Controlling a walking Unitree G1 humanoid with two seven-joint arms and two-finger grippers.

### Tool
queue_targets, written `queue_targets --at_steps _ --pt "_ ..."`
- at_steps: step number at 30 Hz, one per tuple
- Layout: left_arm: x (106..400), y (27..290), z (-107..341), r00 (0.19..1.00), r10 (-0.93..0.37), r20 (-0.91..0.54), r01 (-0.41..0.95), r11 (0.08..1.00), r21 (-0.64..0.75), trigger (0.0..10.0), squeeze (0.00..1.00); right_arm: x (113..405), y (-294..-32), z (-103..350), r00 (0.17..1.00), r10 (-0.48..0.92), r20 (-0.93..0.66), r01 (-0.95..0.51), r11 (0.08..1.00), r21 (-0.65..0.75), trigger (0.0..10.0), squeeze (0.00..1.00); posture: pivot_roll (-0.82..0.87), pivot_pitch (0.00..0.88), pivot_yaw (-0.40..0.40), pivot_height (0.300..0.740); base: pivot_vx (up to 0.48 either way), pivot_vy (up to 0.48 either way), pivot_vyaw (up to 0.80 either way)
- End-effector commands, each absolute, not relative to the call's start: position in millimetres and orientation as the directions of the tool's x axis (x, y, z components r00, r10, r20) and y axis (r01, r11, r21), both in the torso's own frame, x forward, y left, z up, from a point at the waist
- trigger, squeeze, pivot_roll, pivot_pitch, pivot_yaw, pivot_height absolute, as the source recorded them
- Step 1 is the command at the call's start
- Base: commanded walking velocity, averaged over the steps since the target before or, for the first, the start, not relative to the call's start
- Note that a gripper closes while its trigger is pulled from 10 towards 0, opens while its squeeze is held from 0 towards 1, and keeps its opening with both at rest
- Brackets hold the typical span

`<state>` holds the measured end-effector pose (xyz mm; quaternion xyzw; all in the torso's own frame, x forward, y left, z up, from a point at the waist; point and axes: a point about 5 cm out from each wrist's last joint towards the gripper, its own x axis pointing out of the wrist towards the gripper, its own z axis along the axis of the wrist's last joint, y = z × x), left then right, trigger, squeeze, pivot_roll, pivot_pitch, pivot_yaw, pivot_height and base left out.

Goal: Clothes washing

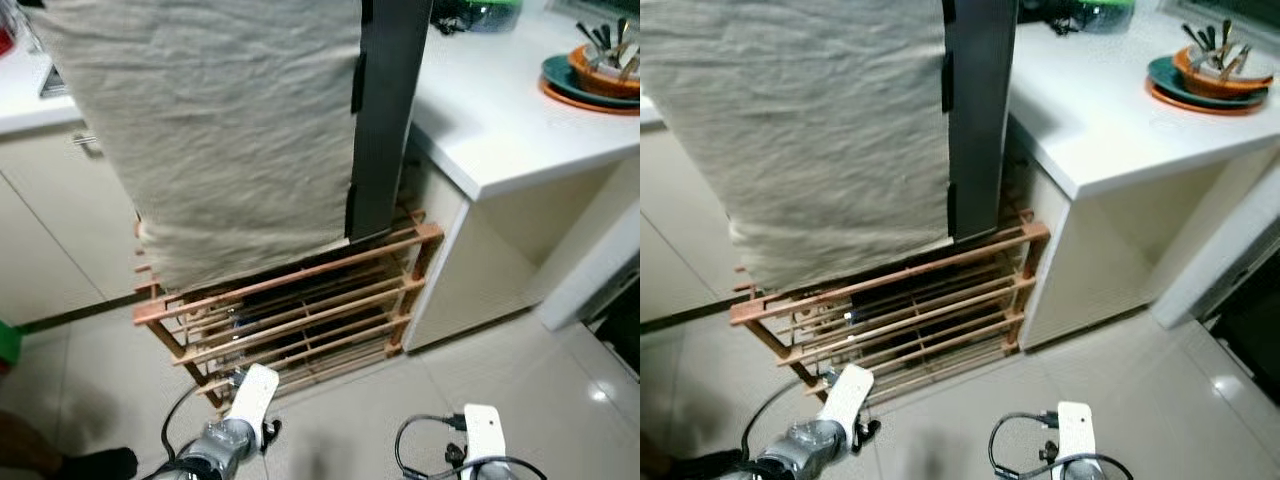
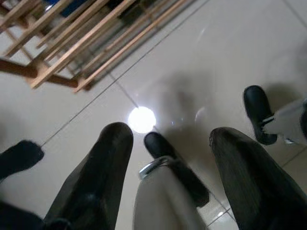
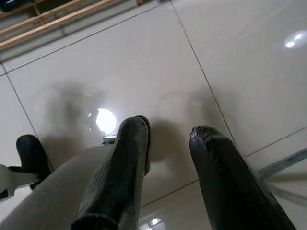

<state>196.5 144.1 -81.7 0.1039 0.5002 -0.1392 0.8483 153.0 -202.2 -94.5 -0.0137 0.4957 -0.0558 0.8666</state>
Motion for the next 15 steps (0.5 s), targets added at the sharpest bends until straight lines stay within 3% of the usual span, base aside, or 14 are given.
queue_targets --at_steps 1,4,5,6,7,8,9,11,15 --pt "205 148 -77 0.482 -0.115 -0.868 0.350 0.934 0.071 10.0 0.00 161 -201 -91 0.542 -0.123 -0.832 0.105 0.991 -0.078 10.0 0.00 -0.20 0.000 0.061 0.740 0.000 0.000 0.00" --pt "218 150 -70 0.550 -0.108 -0.828 0.315 0.945 0.086 10.0 0.00 174 -206 -83 0.606 -0.173 -0.777 0.137 0.984 -0.112 10.0 0.00 -0.20 0.000 0.062 0.740 0.000 0.000 0.00" --pt "226 151 -64 0.592 -0.121 -0.797 0.277 0.959 0.060 10.0 1.00 182 -208 -77 0.644 -0.181 -0.743 0.127 0.983 -0.130 10.0 0.00 -0.21 0.000 0.053 0.740 0.000 0.000 0.00" --pt "231 152 -60 0.619 -0.129 -0.774 0.251 0.967 0.039 10.0 1.00 188 -210 -73 0.669 -0.184 -0.720 0.119 0.983 -0.141 10.0 0.00 -0.20 0.000 0.043 0.740 0.000 0.000 0.00" --pt "238 153 -55 0.660 -0.150 -0.736 0.233 0.972 0.011 10.0 1.00 196 -212 -66 0.713 -0.188 -0.676 0.077 0.979 -0.190 10.0 0.73 -0.19 0.000 0.019 0.740 0.000 0.000 0.00" --pt "238 153 -55 0.660 -0.150 -0.736 0.233 0.972 0.011 10.0 1.00 196 -212 -66 0.713 -0.188 -0.676 0.077 0.979 -0.190 10.0 0.73 -0.19 0.000 0.019 0.740 0.000 0.000 0.00" --pt "245 155 -47 0.712 -0.165 -0.683 0.227 0.974 0.002 10.0 1.00 208 -214 -55 0.776 -0.166 -0.608 0.033 0.974 -0.224 10.0 1.00 -0.18 0.000 -0.003 0.740 0.000 0.000 0.00" --pt "251 164 -37 0.782 -0.157 -0.604 0.191 0.982 -0.008 10.0 1.00 222 -216 -38 0.845 -0.138 -0.516 0.021 0.974 -0.226 10.0 1.00 -0.16 0.000 -0.036 0.740 0.000 0.000 0.00" --pt "248 177 -27 0.850 -0.106 -0.516 0.102 0.994 -0.036 10.0 1.00 231 -218 -19 0.903 -0.074 -0.424 -0.017 0.978 -0.207 10.0 1.00 -0.12 0.000 -0.075 0.740 0.000 0.000 0.00"
